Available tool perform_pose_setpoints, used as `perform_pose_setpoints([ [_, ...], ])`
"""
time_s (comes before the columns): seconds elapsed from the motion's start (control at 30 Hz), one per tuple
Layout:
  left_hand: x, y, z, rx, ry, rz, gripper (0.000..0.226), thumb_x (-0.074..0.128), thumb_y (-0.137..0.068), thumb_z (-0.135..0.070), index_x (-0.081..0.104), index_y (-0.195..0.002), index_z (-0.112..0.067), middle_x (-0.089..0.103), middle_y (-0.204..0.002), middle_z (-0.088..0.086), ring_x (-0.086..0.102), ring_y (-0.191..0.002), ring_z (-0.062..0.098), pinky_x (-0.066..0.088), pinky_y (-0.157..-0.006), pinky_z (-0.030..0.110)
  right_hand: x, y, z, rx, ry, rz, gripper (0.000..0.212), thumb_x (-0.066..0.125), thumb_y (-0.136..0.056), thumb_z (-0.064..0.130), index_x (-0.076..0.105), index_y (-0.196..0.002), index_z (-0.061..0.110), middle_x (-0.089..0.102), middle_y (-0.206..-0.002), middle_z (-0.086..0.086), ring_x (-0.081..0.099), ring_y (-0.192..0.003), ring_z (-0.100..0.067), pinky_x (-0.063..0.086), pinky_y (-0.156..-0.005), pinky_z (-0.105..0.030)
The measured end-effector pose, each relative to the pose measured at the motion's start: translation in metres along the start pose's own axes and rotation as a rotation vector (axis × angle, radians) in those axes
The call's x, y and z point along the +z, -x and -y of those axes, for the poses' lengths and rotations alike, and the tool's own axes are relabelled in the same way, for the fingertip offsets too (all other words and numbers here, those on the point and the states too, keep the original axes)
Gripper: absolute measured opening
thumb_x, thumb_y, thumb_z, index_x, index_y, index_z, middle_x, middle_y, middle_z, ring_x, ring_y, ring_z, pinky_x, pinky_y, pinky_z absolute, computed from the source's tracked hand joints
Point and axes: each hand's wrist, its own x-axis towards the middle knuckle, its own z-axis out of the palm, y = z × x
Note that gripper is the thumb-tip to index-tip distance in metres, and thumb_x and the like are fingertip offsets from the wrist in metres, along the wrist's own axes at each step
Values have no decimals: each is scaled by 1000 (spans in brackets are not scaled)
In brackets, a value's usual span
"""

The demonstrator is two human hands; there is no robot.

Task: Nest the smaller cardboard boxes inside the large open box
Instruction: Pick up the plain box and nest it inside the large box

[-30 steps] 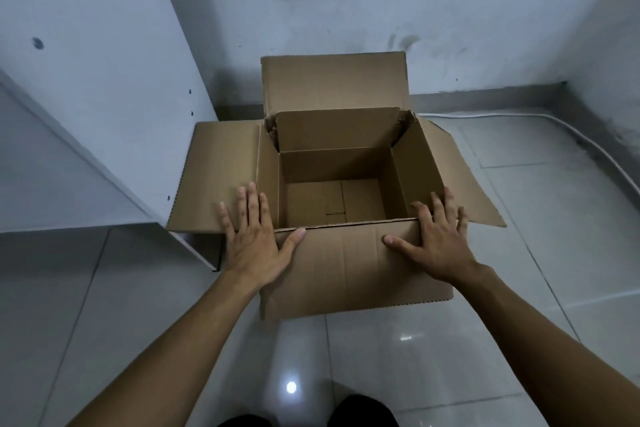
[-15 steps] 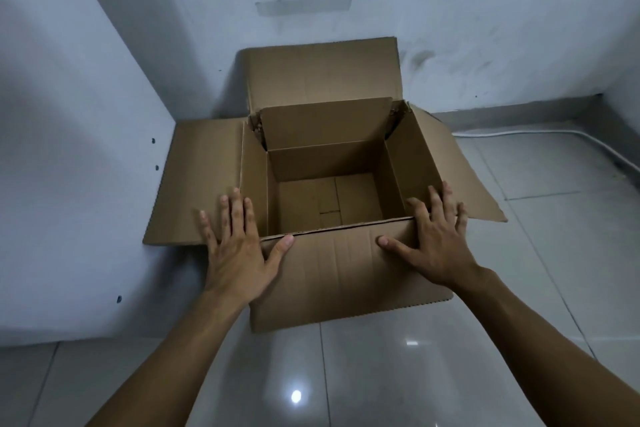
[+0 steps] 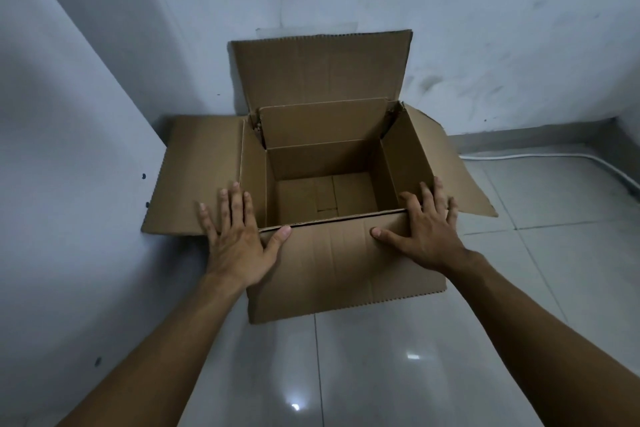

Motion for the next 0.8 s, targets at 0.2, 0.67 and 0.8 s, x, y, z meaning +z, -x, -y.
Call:
perform_pose_setpoints([
  [0.2,-2,-20,-2,-27,42,25,110,-2,-75,-87,-5,-154,-10,-27,-158,9,-33,-141,26,-19,-110,60,-3,-23,-6,-24,-60,27,102,30,-68,96,26,-150,36,3,-167,-8,-26,-149,-21,-18,-114,-54],
  [0.67,-3,1,-50,171,3,-51,63,9,-93,-58,55,-113,-21,56,-119,7,45,-124,26,-1,-116,57,-34,-19,7,770,-876,-439,84,57,-97,15,2,-158,30,70,-96,-4,65,-87,-15,48,-100,-43],
  [0.8,10,-6,-47,150,19,-94,58,18,-93,-58,58,-107,-18,59,-115,10,49,-119,29,5,-117,57,-23,-10,0,584,-691,-455,73,55,-99,11,16,-157,34,69,-89,-6,62,-76,-13,53,-95,-44],
])
